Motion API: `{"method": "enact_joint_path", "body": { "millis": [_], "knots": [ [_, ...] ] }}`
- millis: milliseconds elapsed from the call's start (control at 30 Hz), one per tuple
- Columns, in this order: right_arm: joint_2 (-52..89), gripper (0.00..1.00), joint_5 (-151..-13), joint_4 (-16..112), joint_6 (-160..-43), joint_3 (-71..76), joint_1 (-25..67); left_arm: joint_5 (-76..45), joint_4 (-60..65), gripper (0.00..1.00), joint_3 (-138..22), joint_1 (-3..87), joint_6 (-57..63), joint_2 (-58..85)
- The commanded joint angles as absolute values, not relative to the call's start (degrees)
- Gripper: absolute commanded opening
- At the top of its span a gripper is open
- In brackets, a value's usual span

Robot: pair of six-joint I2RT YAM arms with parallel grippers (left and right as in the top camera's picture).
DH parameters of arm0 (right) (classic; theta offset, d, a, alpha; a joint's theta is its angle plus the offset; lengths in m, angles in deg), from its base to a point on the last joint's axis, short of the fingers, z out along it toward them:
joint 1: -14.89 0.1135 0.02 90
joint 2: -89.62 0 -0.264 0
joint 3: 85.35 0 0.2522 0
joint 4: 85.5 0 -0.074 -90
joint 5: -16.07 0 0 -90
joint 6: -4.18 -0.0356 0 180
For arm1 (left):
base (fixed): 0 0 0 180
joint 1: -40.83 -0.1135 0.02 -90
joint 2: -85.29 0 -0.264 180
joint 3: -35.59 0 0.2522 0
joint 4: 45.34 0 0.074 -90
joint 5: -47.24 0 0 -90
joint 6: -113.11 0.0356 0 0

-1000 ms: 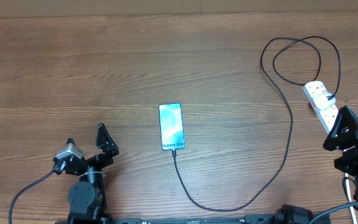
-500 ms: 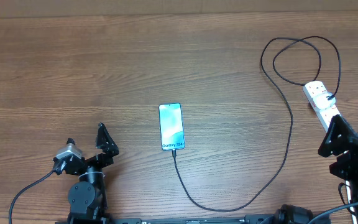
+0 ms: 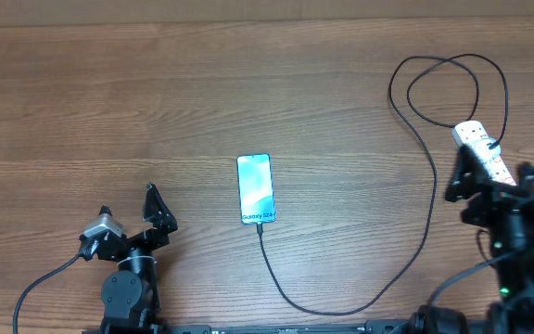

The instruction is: Plug charger to phone and switch on socket

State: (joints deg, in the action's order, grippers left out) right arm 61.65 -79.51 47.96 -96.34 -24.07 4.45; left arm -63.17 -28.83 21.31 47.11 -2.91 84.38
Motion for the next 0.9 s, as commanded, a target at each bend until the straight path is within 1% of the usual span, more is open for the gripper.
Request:
{"method": "enact_joint_path", "body": {
  "millis": [0,133,233,367,500,700,867],
  "knots": [
    [70.1,1.00,-84.6,56.2,-96.9,-34.3,5.8,-64.3,-28.8,1.00,21.6,47.2,-3.3,85.0],
    [81.7,1.00,-84.5,69.7,-101.0,-48.9,5.8,-64.3,-28.8,0.99,21.6,47.2,-3.3,85.0],
    [87.9,1.00,-84.5,76.6,-102.2,-57.1,5.8,-64.3,-28.8,0.99,21.6,47.2,-3.3,85.0],
    [89.3,1.00,-84.5,83.7,-106.1,-63.8,5.8,-64.3,-28.8,1.00,21.6,47.2,-3.3,85.0],
    [89.4,1.00,-83.6,87.8,-106.6,-67.0,6.0,-64.3,-28.8,1.00,21.6,47.2,-3.3,85.0],
    [89.5,1.00,-76.6,92.4,-106.4,-71.3,7.6,-64.3,-28.8,1.00,21.6,47.2,-3.3,85.0],
    [89.5,1.00,-73.8,87.7,-103.3,-71.1,8.9,-64.3,-28.8,1.00,21.6,47.2,-3.3,85.0]
  ]
}}
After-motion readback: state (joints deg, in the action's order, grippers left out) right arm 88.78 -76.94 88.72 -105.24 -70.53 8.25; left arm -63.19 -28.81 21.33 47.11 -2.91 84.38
